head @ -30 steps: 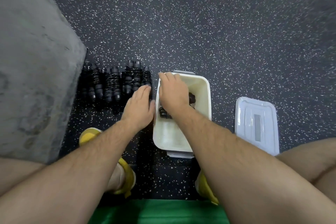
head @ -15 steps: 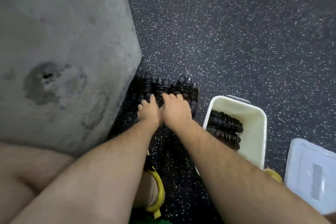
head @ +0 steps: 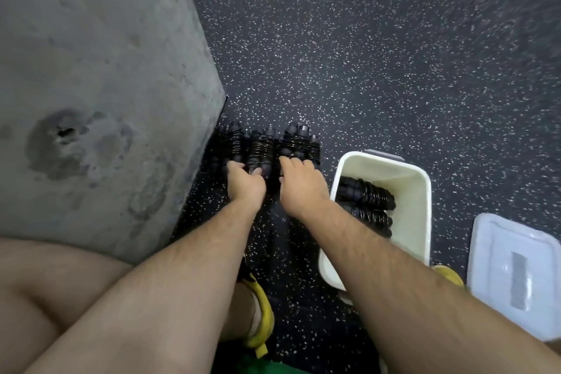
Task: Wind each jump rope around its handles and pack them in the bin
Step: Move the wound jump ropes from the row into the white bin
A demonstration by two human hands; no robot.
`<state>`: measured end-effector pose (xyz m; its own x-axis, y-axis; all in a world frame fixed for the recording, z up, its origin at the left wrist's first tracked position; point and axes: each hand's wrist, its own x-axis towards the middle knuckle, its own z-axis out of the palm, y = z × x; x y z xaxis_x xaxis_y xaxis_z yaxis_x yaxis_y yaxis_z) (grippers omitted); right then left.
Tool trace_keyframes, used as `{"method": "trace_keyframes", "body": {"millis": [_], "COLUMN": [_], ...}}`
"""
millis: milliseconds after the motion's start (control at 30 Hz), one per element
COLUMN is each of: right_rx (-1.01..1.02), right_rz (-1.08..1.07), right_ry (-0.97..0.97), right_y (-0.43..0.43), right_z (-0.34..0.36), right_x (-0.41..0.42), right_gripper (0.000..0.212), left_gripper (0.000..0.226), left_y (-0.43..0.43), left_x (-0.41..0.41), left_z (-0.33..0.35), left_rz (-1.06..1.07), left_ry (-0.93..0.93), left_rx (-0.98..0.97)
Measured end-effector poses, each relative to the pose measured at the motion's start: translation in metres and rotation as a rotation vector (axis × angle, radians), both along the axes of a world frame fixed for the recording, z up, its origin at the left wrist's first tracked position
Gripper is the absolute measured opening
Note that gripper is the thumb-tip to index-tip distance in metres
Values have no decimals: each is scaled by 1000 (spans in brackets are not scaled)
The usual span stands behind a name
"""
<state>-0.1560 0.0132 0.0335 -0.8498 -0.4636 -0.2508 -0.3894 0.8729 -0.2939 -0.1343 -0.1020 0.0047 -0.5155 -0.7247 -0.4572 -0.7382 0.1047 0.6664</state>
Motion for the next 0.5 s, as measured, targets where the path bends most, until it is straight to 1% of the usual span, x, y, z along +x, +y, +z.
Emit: {"method": "trace_keyframes", "body": {"millis": [67,133,200,267,367,500], "right_rx": [-1,-17,-29,8,105,166], "right_rz": [37,59,83,115,130,72], "right_ry": [73,170,269,330,356,328], "right_y": [5,12,21,35,65,116], "right_z": [10,22,34,43,47,50], "right_x": [-2,-6,-8,-10,-10,-1], "right_gripper": [53,63,69,72,74,70], "left_gripper": [24,22,25,26,31,31], "left_y": [2,5,9,18,37,68], "left_x": [5,9,10,9,10,14], "left_z": [10,22,35,48,64,69], "left_rz": [-67,-179,-328,-498,-681,-796], "left_ry": [65,143,241,311,381,376], "left_rx": [-95,-167,-213,-245,-209,-95]}}
